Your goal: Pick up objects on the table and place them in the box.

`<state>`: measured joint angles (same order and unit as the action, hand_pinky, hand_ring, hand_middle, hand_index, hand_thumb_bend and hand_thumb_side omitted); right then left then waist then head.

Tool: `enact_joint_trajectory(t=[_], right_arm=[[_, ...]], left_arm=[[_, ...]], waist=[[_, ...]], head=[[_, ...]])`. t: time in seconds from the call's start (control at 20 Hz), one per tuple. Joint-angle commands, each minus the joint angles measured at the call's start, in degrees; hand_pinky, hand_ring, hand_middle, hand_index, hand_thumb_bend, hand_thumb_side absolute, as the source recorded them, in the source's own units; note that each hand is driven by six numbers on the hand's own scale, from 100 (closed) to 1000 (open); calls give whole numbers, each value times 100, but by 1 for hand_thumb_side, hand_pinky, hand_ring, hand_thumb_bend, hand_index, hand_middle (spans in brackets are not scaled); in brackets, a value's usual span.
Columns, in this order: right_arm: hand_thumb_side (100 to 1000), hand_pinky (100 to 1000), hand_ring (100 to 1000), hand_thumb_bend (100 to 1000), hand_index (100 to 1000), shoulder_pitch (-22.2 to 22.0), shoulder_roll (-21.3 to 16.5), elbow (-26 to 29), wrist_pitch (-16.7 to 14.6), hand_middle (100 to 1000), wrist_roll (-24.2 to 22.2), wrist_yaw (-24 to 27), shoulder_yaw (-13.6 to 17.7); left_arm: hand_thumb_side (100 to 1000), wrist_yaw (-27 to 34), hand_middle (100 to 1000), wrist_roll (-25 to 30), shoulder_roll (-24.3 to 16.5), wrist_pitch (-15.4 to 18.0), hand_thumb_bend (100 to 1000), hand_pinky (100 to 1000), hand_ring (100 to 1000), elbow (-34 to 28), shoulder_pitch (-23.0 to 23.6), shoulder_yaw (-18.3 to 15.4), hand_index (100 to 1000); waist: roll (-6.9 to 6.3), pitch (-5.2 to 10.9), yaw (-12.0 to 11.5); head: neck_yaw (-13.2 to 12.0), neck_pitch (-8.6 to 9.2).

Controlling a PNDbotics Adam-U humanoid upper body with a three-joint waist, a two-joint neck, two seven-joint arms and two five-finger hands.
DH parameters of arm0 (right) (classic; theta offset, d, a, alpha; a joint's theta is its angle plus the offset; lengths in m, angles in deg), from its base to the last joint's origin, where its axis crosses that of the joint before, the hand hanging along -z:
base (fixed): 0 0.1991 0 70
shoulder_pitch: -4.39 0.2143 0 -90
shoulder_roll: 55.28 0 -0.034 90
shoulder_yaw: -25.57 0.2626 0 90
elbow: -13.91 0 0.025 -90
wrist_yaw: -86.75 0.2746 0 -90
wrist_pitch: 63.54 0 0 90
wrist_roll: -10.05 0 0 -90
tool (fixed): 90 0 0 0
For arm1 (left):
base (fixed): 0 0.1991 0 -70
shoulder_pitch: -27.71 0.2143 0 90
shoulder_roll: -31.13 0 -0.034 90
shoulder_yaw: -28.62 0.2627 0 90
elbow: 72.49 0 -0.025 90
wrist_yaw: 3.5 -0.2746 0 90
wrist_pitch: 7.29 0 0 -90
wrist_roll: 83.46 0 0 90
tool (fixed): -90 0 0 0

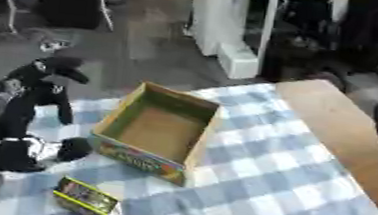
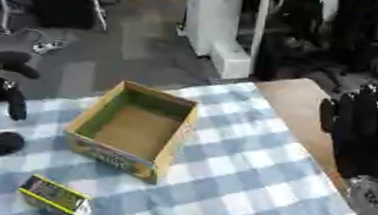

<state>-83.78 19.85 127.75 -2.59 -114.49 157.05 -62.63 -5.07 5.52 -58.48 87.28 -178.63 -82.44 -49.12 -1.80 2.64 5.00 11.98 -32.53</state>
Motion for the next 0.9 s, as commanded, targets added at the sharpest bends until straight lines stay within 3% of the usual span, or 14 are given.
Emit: enact_joint_trajectory(t=[0.05,0.5,0.6,0.65,0.75,0.9], right_arm=[[840,351,286,100,427,45,-186,75,-626,261,-630,12,66],[840,351,286,100,426,45,-184,75,-622,260,-620,8,76],[840,351,286,100,426,40,-189,75,-622,260,-612,7,79],[840,351,286,100,426,38,-192,75,-621,260,-609,7,80],[840,351,286,100,426,41,-196,75,-617,260,-603,9,80],[834,351,285,100,426,44,-203,75,-607,260,-593,9,81]], left_arm=[[520,56,602,-44,-4,5,882,303,284,-51,-55,-48,821],[503,-82,624,-38,-74,33,922,335,308,-35,-56,-73,827],[497,-399,635,4,-224,175,967,365,331,24,-101,-146,826],[482,-607,638,26,-312,284,922,371,336,96,-128,-189,827],[492,-932,642,70,-437,513,983,376,335,314,-161,-230,834],[486,-1020,647,153,-603,808,1000,479,340,691,-200,-207,859]], waist=[[17,44,-1],[19,46,1],[15,54,-2],[12,58,-4],[7,62,-2],[-2,66,3]], head=[[-108,-7],[-42,-40],[24,-94],[67,-125],[126,-166],[193,-241]])
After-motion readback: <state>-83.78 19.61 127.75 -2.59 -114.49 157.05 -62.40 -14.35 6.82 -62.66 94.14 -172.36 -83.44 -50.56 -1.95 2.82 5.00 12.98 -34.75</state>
